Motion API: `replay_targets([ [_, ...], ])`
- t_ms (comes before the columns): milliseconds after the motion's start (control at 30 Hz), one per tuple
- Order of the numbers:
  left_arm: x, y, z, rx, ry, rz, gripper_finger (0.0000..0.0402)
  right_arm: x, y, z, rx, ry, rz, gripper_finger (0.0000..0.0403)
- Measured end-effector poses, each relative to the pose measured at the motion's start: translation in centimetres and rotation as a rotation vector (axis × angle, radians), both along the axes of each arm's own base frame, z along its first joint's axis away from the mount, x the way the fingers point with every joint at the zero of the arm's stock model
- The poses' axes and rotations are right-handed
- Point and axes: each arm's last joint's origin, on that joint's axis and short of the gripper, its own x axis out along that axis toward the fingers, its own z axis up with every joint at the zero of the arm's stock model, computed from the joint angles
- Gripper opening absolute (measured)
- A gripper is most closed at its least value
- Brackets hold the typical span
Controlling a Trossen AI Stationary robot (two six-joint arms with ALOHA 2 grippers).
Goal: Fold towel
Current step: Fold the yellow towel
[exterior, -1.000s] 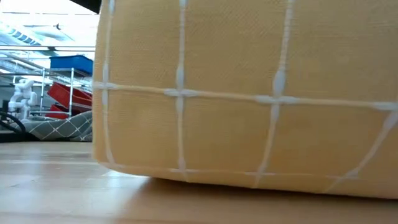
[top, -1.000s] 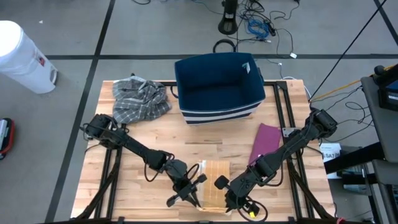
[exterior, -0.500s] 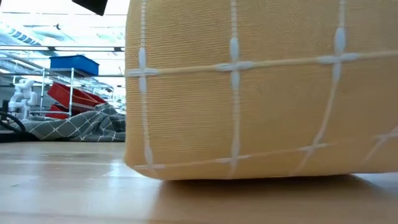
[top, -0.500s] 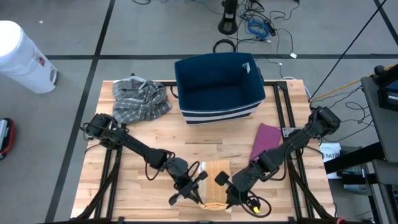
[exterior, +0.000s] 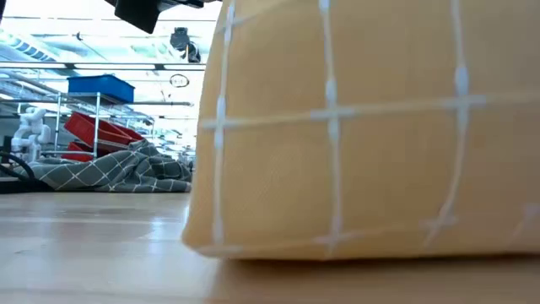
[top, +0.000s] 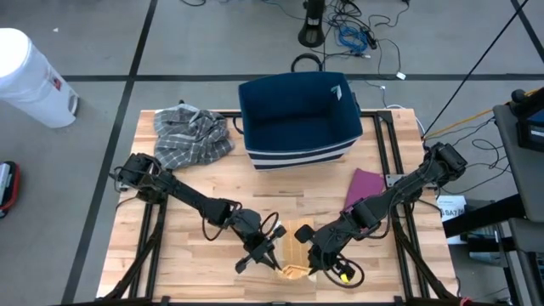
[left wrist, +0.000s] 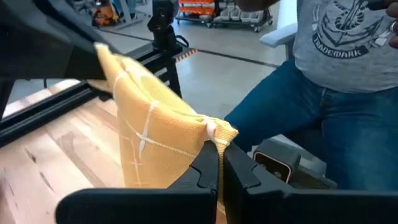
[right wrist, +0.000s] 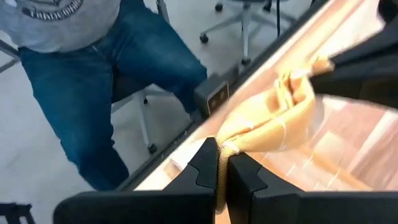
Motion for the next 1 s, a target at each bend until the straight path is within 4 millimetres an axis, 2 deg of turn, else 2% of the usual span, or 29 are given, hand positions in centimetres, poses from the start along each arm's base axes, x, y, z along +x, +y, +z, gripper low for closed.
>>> replay_targets([
  [333,0.1,0.6,-0.6,0.026,0.073,0.073,0.0000,0.0,0.0,-0.5,0.003,0.030,-0.011,0.0004],
  [567,0.3,1.3,-0.9,0.053,0.093,0.121,0.0000,-0.3,-1.0,-3.4,-0.009,0.073,-0.052,0.0004],
  [667,0.6,1.9,-0.9,0.064,0.078,0.133,0.0000,-0.4,-1.2,-4.2,-0.015,0.068,-0.051,0.0004],
  [1000,1.4,4.6,-0.8,0.054,0.077,0.171,0.0000,0.1,-2.8,-5.0,-0.051,0.013,-0.023,0.0004],
])
